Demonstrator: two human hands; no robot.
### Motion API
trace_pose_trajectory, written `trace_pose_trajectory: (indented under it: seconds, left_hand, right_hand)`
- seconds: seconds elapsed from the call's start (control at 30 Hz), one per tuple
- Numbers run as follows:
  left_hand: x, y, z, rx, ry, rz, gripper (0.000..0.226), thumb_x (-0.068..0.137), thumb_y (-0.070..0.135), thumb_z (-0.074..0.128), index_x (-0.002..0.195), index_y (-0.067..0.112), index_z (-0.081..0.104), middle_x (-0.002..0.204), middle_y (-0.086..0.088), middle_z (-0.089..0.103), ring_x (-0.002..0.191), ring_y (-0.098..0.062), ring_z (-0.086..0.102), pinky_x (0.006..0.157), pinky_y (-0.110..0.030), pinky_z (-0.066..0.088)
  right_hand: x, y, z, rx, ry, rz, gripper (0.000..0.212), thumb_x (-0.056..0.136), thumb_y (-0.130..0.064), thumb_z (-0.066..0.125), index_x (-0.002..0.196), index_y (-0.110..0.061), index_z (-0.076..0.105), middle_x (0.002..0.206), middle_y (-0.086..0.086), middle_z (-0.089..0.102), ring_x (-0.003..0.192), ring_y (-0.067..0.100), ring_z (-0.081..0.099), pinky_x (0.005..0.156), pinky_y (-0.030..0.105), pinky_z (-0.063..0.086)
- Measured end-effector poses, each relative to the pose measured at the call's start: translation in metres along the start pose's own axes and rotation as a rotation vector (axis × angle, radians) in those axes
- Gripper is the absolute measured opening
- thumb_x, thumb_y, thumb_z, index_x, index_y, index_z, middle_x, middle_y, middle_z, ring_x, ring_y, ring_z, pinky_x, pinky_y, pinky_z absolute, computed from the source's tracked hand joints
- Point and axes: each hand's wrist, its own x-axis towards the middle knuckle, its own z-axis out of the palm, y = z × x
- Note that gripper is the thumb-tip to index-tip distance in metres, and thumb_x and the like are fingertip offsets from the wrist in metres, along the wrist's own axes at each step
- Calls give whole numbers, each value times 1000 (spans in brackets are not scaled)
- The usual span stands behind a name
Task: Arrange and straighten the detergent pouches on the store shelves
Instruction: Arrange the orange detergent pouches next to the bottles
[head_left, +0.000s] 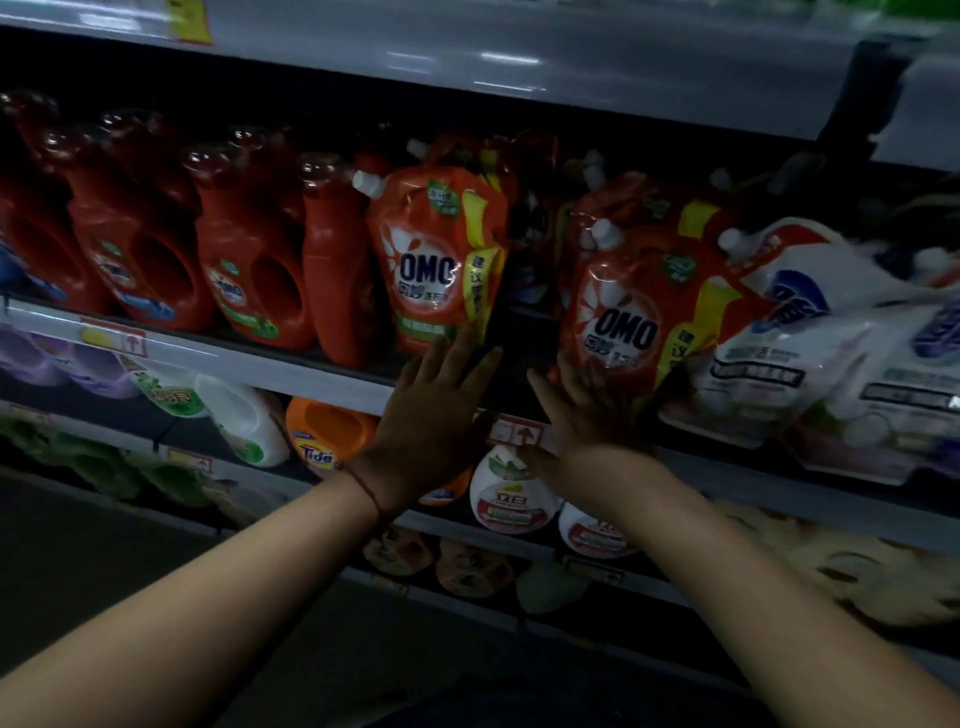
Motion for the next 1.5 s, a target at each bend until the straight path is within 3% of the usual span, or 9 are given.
trace_pose_trajectory:
  seconds: [0.4, 0.53, 0.67, 0.77, 0.97, 1.07, 1.27, 1.4, 1.5]
  left_hand:
    - [45, 96, -2, -48, 207, 173, 70, 94, 29, 58, 156, 17, 27, 164, -20, 13, 149, -45, 14, 113, -58, 28]
    - [66, 114, -16, 30, 305, 266, 60, 97, 33, 51, 151, 8, 38, 160, -24, 24, 145, -49, 25, 110, -58, 33]
    - [94, 126, -30, 93, 315, 236, 68, 100, 38, 45, 158, 14, 18, 164, -20, 13, 149, -45, 17, 112, -54, 32]
    - [102, 129, -32, 112, 274, 229, 75, 97, 39, 50, 159, 18, 13, 162, -26, 14, 141, -46, 31, 102, -53, 42]
    - [111, 120, -40, 105, 395, 302, 55, 90, 31, 40, 139, 10, 51, 143, -25, 47, 106, -43, 57, 71, -46, 54]
    - [113, 113, -38, 74, 431, 321, 37, 90, 18, 55, 125, 8, 57, 122, -19, 59, 95, -37, 58, 61, -44, 53]
    - [109, 99, -44, 48, 502, 284, 32, 97, 26, 49, 115, 9, 70, 112, -15, 62, 94, -33, 60, 60, -41, 55]
    - [101, 101, -51, -46, 527, 306, 38, 96, 30, 44, 108, 5, 70, 108, -15, 60, 92, -33, 61, 60, -41, 55]
    - [96, 101, -51, -139, 545, 278, 31, 99, 24, 47, 108, 4, 69, 108, -15, 60, 90, -31, 61, 66, -40, 55]
  right_hand:
    - [-22, 78, 21, 522, 441, 36, 81, 90, -28, 67, 155, -24, 18, 161, 0, 18, 145, 17, 22, 113, 33, 31]
    - [-14, 85, 21, 780, 400, 147, 87, 91, -33, 66, 157, -27, 9, 164, -6, 10, 146, 16, 24, 104, 23, 31]
    - [-8, 85, 24, 904, 400, 63, 90, 86, -42, 63, 155, -35, 6, 161, -7, 20, 143, 18, 31, 110, 42, 40]
    - [0, 88, 30, 950, 419, 47, 81, 81, -46, 60, 150, -28, 22, 152, -1, 37, 136, 22, 41, 103, 47, 45]
    - [-6, 88, 36, 961, 445, -21, 54, 95, -13, 60, 143, -21, 37, 111, -18, 45, 90, -10, 46, 78, 15, 39]
    - [-2, 90, 44, 1001, 513, -42, 43, 91, -3, 61, 129, -17, 47, 111, -24, 50, 97, -25, 47, 75, -1, 37]
    - [7, 91, 47, 1044, 587, -59, 34, 92, -6, 62, 122, -15, 50, 110, -15, 54, 101, -12, 53, 81, 12, 44]
    - [16, 91, 44, 1088, 692, -90, 13, 93, -5, 59, 101, -14, 53, 100, 5, 59, 96, 20, 60, 78, 34, 51]
    - [19, 91, 36, 1149, 716, -77, 24, 96, -7, 57, 89, -30, 52, 94, -1, 61, 89, 13, 61, 76, 37, 52]
